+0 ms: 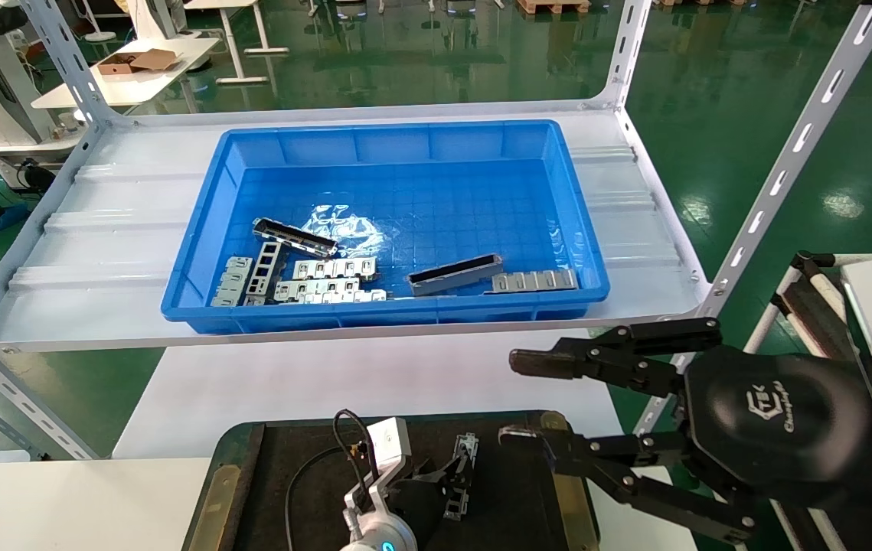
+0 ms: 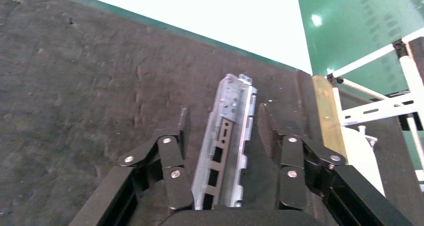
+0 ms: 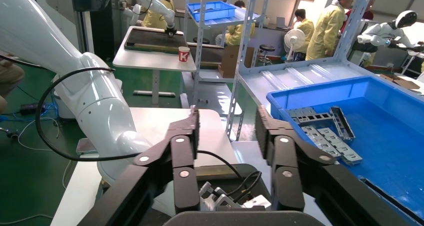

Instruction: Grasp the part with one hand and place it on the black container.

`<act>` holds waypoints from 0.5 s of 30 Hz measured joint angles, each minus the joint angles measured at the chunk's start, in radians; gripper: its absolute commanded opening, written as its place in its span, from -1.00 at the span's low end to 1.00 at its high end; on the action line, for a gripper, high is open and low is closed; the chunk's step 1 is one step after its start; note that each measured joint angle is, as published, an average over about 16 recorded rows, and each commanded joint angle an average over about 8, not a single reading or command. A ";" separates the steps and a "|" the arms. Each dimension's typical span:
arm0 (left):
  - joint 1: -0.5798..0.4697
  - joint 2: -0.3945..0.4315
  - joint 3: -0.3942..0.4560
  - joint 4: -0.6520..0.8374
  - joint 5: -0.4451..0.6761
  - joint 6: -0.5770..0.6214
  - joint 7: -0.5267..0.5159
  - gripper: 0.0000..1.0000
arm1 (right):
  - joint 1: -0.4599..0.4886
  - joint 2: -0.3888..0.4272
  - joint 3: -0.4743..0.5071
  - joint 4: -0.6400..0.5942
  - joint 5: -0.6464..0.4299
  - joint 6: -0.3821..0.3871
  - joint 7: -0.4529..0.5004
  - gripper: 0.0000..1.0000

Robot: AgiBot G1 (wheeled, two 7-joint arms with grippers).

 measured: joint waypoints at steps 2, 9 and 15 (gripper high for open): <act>-0.001 -0.007 0.001 -0.012 0.010 0.002 -0.001 1.00 | 0.000 0.000 0.000 0.000 0.000 0.000 0.000 1.00; 0.005 -0.067 0.006 -0.081 0.074 0.037 0.004 1.00 | 0.000 0.000 0.000 0.000 0.000 0.000 0.000 1.00; 0.019 -0.160 0.002 -0.144 0.159 0.129 0.010 1.00 | 0.000 0.000 0.000 0.000 0.000 0.000 0.000 1.00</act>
